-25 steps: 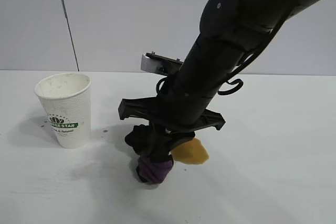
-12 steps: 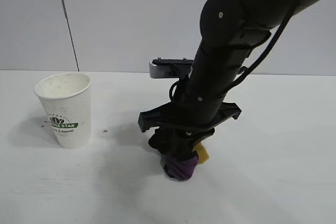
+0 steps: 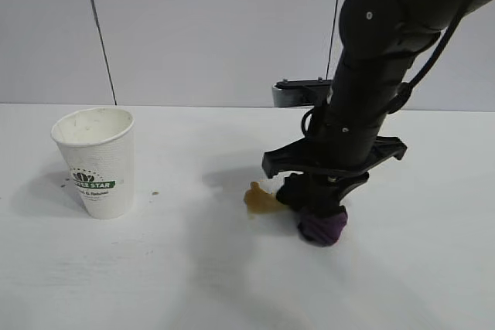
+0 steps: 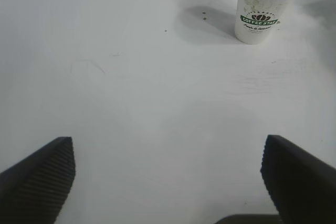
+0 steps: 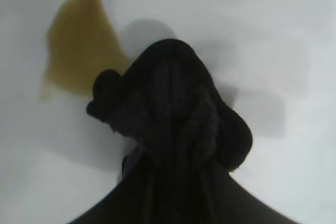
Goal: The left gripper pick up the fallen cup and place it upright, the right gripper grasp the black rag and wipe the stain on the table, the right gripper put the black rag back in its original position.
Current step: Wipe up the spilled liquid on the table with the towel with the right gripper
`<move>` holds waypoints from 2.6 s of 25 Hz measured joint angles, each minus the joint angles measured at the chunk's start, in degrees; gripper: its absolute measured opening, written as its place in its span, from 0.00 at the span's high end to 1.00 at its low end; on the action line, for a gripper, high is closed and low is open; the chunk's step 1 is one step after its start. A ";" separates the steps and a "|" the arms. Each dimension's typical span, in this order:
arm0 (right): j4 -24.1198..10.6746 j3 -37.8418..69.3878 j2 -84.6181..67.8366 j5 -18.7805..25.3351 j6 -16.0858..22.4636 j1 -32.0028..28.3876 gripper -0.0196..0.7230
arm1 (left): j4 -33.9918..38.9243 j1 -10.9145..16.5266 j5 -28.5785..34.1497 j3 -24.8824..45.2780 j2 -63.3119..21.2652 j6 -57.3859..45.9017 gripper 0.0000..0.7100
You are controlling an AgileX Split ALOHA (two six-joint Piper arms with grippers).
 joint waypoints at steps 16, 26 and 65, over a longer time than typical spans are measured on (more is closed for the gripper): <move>17.06 0.00 0.16 2.51 -6.79 2.38 0.84 | 0.00 0.00 0.00 0.00 0.00 0.00 0.02; 20.23 0.05 0.47 -14.26 -7.68 10.32 0.84 | 0.00 0.00 0.00 0.00 0.00 0.00 0.02; 8.40 -2.67 1.68 8.86 -5.88 -4.44 0.84 | 0.00 0.00 0.00 0.00 0.00 0.00 0.02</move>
